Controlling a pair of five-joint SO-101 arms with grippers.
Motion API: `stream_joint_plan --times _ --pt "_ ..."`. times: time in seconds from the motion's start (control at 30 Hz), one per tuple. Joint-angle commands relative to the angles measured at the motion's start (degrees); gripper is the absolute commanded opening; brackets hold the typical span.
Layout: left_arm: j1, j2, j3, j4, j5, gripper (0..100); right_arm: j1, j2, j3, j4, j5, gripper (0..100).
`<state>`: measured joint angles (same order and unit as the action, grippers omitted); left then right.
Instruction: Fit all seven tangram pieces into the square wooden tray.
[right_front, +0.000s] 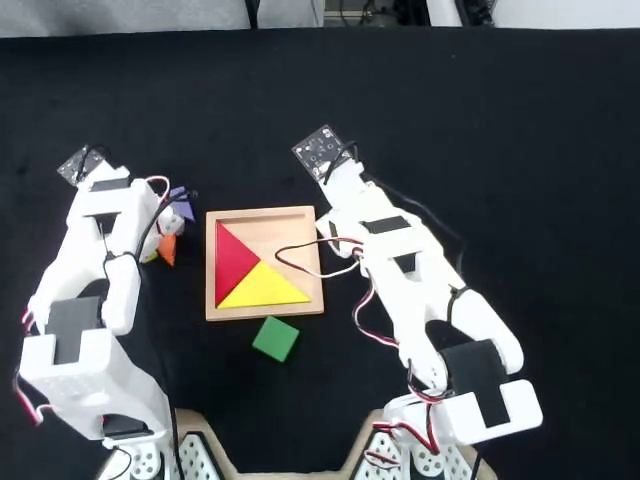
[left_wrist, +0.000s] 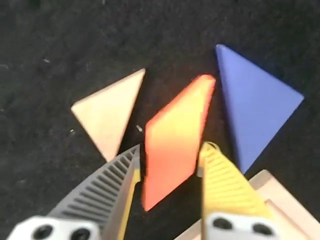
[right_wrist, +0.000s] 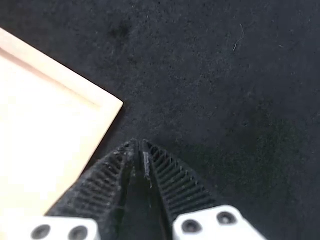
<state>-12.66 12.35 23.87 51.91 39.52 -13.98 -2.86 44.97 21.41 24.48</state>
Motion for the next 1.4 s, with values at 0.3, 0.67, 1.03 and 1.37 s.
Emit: stream_joint_plan --times 0.3,0.67,1.03,1.37 --pt "0.92 -0.88 -5.49 1.85 -0.09 17 0.44 -2.77 -0.13 -0.97 0.44 1.1" --pt "2.07 -9.76 0.84 4.48 -17.14 17 0.44 -2.77 -0.13 -0.97 0.44 1.1" --pt "7.08 1.93 -4.79 11.52 -46.86 17 0.44 -2.77 -0.13 -0.97 0.44 1.1" --pt "5.23 -4.13 -5.41 14.15 -48.79 25 0.44 -2.77 -0.13 -0.97 0.44 1.1"
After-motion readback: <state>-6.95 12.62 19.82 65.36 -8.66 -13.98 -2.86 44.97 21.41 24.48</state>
